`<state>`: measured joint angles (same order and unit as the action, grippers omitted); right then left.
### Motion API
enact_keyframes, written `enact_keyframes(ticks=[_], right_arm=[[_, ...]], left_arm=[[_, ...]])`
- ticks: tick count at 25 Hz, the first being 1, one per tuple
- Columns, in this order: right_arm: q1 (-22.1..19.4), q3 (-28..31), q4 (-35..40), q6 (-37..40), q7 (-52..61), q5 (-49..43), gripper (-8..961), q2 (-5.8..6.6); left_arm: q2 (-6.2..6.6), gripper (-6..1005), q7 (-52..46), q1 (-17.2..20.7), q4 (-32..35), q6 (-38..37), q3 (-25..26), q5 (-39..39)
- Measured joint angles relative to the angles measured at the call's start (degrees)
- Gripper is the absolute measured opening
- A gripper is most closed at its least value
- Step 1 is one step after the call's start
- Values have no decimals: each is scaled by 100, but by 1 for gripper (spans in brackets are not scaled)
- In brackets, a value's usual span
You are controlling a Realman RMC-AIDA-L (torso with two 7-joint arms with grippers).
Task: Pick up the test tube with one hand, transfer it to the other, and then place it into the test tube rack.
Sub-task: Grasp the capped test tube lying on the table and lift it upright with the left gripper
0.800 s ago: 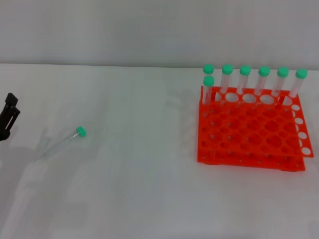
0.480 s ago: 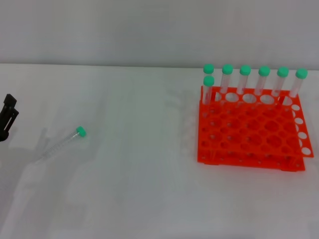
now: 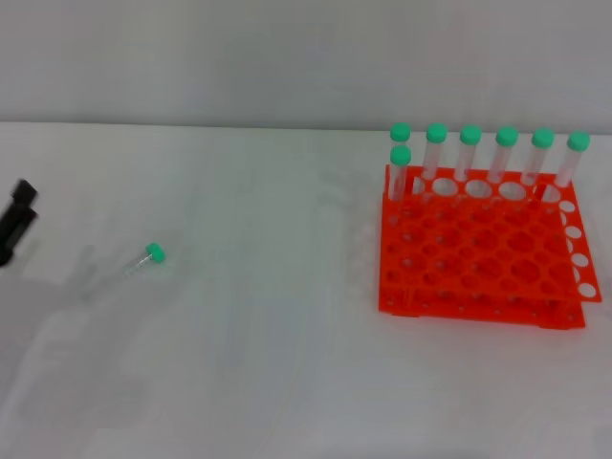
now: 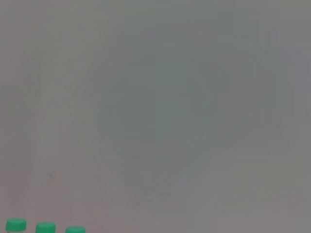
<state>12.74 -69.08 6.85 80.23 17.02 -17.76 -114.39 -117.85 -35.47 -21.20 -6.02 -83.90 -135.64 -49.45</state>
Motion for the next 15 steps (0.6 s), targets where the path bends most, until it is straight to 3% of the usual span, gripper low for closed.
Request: enact_keyframes(ticks=[3,6,11,15], right_arm=[[4,0,0,-26,-3,-1,858,30],[40,-2,3,-108,-4,-1,858,46],[82,-16,47,-246,-36,0,858,52],[129,-3,53,-321,-154,4,858,51]], left_arm=[[363,830,-1657,-369,-780,-146,-138,522],[564,830,-2951,-675,-1557,-221,-795,581],[638,830,-5252,-1145,-3354,-402,-2578,703],[723,829,-6093,-1712,-4499,-857,-2763,2005]])
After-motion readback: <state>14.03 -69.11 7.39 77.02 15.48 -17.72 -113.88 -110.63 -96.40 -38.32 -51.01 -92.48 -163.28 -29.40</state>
